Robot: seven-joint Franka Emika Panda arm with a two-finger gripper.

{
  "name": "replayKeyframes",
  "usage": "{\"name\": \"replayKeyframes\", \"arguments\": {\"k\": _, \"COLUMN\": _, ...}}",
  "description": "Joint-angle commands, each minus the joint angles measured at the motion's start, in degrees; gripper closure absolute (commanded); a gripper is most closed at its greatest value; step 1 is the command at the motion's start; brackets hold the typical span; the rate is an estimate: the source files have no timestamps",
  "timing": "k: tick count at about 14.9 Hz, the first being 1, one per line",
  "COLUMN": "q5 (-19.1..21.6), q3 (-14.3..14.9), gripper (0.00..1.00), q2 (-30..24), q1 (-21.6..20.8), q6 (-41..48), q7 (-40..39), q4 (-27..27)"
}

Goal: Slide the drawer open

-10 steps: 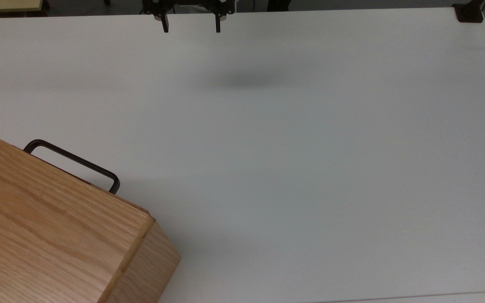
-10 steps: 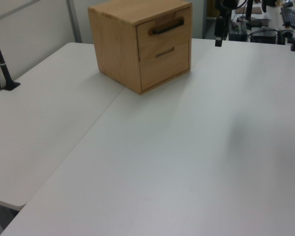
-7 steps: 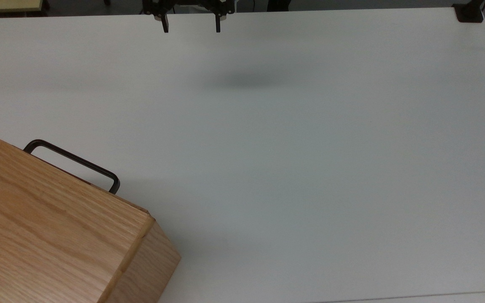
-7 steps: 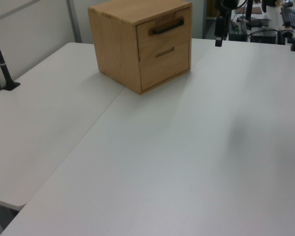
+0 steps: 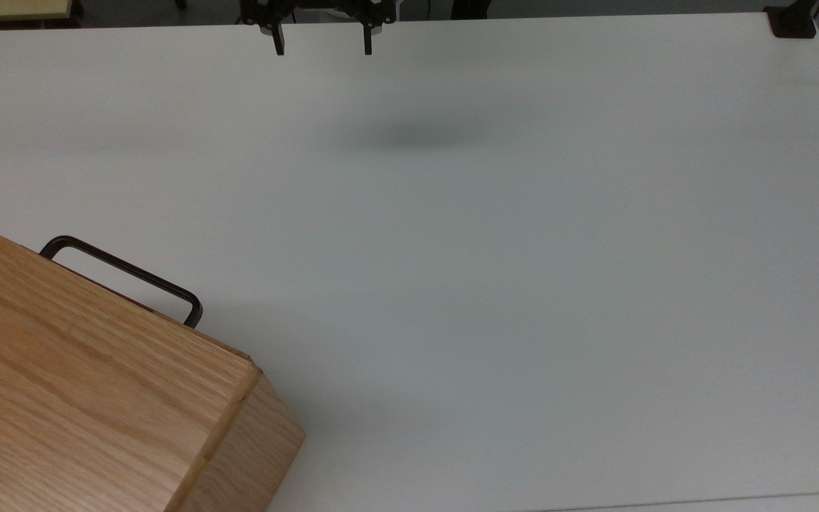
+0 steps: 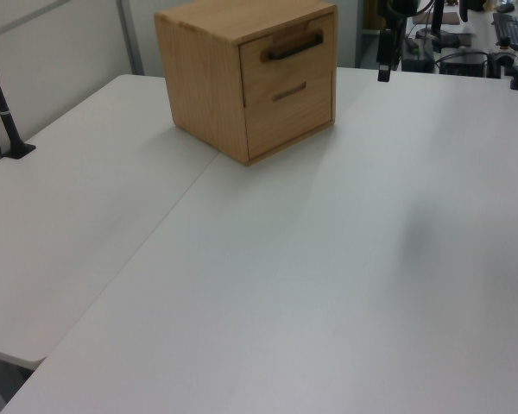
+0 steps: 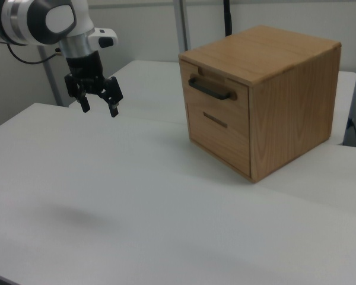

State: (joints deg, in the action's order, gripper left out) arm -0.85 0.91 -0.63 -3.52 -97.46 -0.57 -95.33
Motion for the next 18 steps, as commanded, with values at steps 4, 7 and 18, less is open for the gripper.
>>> {"name": "replayKeyframes", "arguments": {"k": 4, "q5": 0.5, "q3": 1.1, "gripper": 0.0, "q2": -1.0, "q1": -0.9, "q6": -0.8, "q7": -0.7, "q4": -1.3}}
{"name": "replayKeyframes", "arguments": {"k": 7, "q5": 0.5, "q3": 1.2, "gripper": 0.0, "q2": -1.0, "q1": -0.4, "q6": -0.8, "q7": -0.7, "q4": -1.3}}
{"name": "replayKeyframes", "arguments": {"k": 18, "q5": 0.5, "q3": 1.4, "gripper": 0.0, "q2": 5.1, "q1": 3.6, "q6": -18.4, "q7": 48.7, "q4": 2.8}}
